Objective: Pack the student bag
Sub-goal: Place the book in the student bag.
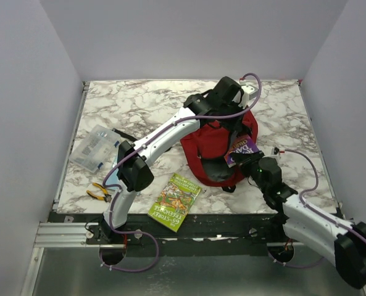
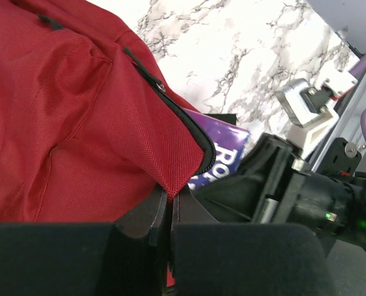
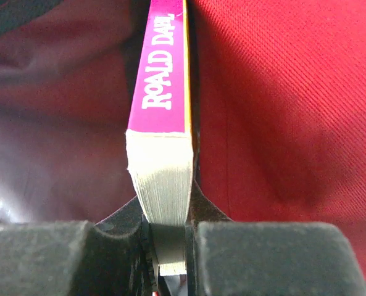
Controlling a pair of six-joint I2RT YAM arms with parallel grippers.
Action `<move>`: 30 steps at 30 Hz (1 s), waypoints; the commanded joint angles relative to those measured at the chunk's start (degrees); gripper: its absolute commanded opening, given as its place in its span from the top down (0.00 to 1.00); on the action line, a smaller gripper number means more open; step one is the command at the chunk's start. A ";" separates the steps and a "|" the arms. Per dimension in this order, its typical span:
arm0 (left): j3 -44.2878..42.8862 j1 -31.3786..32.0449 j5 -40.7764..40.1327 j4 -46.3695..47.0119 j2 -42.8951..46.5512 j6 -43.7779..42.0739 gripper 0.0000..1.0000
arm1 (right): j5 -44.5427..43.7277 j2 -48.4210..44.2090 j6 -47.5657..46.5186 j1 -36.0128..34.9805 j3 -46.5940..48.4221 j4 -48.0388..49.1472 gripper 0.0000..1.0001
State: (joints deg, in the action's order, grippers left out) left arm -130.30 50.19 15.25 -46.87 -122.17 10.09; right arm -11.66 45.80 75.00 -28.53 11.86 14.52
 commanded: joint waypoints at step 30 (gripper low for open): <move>1.87 -1.72 4.17 4.40 1.92 -3.59 1.00 | -1.71 31.05 -7.90 -5.56 6.87 25.66 0.83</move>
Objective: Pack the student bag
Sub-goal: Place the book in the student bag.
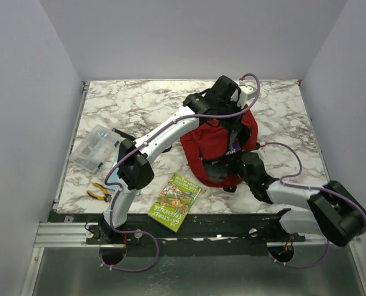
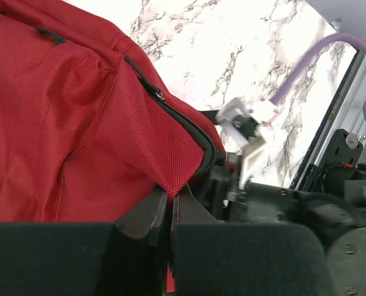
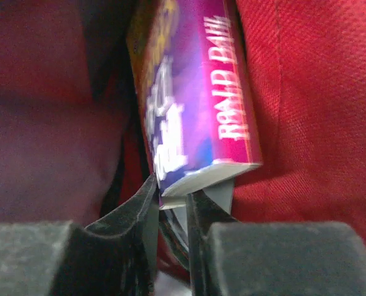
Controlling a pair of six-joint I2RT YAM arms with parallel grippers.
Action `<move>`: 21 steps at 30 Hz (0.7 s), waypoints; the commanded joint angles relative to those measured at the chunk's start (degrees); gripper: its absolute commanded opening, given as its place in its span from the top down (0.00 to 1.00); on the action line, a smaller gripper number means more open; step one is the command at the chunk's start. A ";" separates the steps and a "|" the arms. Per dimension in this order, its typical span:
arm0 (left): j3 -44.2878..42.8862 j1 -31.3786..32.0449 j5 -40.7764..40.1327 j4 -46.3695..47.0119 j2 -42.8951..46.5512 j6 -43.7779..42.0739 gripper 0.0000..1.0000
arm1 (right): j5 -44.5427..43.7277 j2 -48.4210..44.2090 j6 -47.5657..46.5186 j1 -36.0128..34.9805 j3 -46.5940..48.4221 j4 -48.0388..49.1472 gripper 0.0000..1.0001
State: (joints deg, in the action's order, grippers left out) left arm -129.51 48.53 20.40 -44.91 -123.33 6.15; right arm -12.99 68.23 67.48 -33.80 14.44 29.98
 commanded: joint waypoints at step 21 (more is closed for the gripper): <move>5.49 -4.59 4.14 2.81 4.58 1.09 1.00 | 6.14 2.08 -14.41 -0.19 4.88 -4.40 0.09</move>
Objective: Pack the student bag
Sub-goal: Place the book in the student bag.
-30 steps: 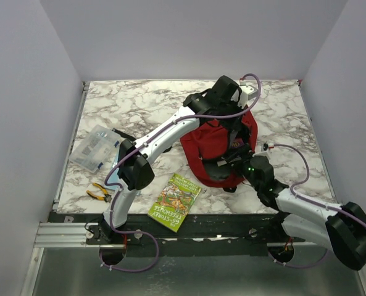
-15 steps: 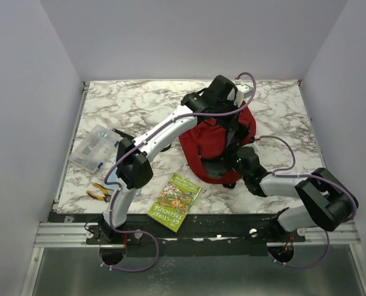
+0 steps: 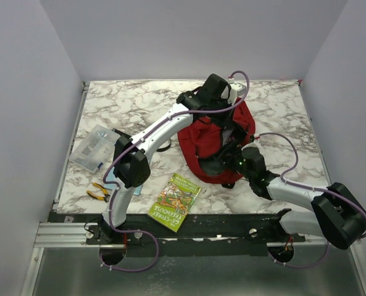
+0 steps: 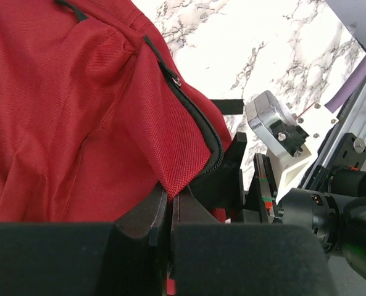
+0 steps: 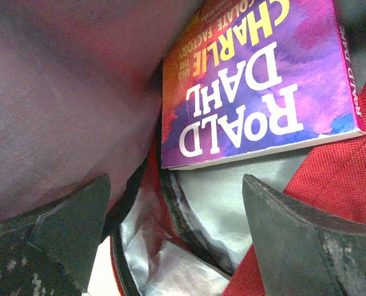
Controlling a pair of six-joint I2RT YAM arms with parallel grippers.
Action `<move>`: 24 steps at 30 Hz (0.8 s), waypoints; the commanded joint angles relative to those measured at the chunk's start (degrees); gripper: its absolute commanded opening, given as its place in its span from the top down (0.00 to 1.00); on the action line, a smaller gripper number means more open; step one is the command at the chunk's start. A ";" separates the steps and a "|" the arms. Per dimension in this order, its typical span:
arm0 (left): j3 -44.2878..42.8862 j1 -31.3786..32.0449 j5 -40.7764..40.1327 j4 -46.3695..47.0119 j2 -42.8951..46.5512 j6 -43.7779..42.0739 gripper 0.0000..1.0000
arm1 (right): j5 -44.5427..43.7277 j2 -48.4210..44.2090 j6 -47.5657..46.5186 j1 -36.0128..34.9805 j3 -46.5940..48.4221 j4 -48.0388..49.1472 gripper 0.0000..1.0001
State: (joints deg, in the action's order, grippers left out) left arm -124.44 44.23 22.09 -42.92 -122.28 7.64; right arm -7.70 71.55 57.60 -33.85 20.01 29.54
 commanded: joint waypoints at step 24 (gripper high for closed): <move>7.74 -1.66 12.68 3.48 5.23 12.11 1.00 | -31.46 -13.51 -9.17 1.19 11.90 -45.72 0.03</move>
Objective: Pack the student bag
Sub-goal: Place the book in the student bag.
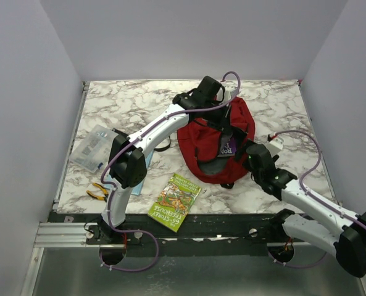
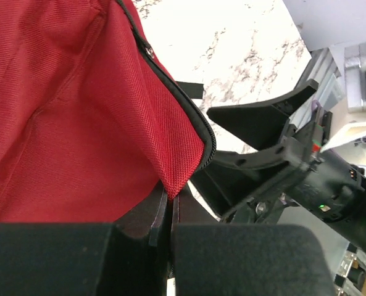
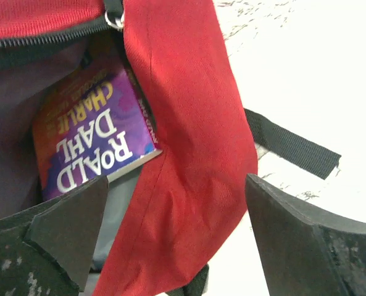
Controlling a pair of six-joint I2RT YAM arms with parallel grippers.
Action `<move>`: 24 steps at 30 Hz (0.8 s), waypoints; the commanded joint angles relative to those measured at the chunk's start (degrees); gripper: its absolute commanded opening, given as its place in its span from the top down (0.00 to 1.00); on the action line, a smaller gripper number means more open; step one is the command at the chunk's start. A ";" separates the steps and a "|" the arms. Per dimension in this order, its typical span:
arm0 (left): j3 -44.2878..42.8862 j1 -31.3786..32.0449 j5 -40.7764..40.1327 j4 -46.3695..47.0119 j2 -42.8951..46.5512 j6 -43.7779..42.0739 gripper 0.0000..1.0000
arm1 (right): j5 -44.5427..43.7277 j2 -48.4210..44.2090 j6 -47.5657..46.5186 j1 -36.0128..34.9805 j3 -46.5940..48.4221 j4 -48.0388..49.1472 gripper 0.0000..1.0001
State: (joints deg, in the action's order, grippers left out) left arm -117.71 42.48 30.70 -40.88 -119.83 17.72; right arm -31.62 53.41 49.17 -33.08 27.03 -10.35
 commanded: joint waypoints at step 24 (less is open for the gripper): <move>0.27 -1.60 6.43 2.72 2.44 2.11 1.00 | -2.84 12.31 -6.09 6.80 3.65 2.94 0.38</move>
State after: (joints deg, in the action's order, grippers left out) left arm -116.92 42.00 34.09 -39.51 -118.89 19.97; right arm -37.80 71.53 39.44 -26.35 33.54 0.21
